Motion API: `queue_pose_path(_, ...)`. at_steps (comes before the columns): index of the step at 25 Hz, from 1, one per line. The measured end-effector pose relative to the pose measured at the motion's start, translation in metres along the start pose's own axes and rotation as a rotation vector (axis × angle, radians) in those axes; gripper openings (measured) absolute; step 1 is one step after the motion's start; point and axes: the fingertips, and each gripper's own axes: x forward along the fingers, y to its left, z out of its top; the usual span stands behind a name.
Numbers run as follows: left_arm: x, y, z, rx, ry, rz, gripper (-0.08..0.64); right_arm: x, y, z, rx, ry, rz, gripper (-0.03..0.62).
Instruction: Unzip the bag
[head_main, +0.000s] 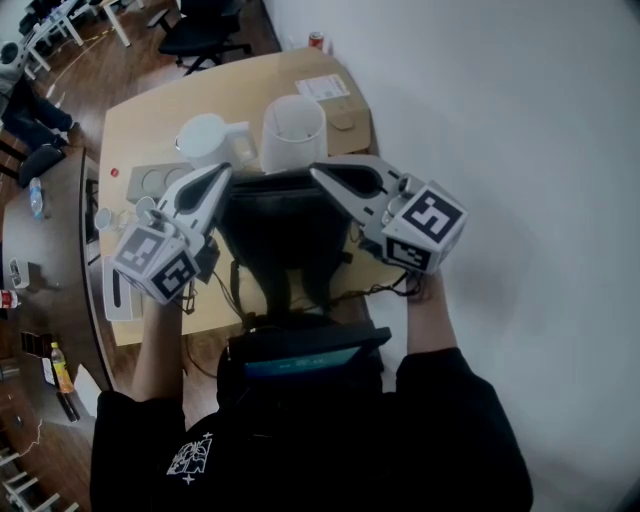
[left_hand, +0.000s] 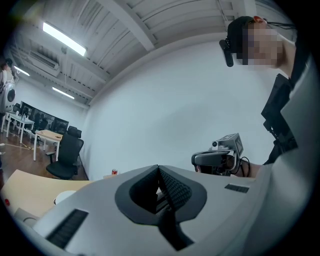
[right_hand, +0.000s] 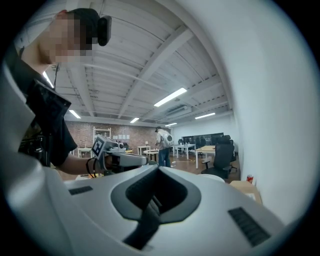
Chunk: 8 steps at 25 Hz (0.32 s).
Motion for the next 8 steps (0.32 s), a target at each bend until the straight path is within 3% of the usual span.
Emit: queue_pose_path(8,0.0063,-0.0011,0.0029,0.002,-0.007,-0.004,0.002,0.0028,-0.0014,0.0019,-0.012,0.008,0.013,0.023)
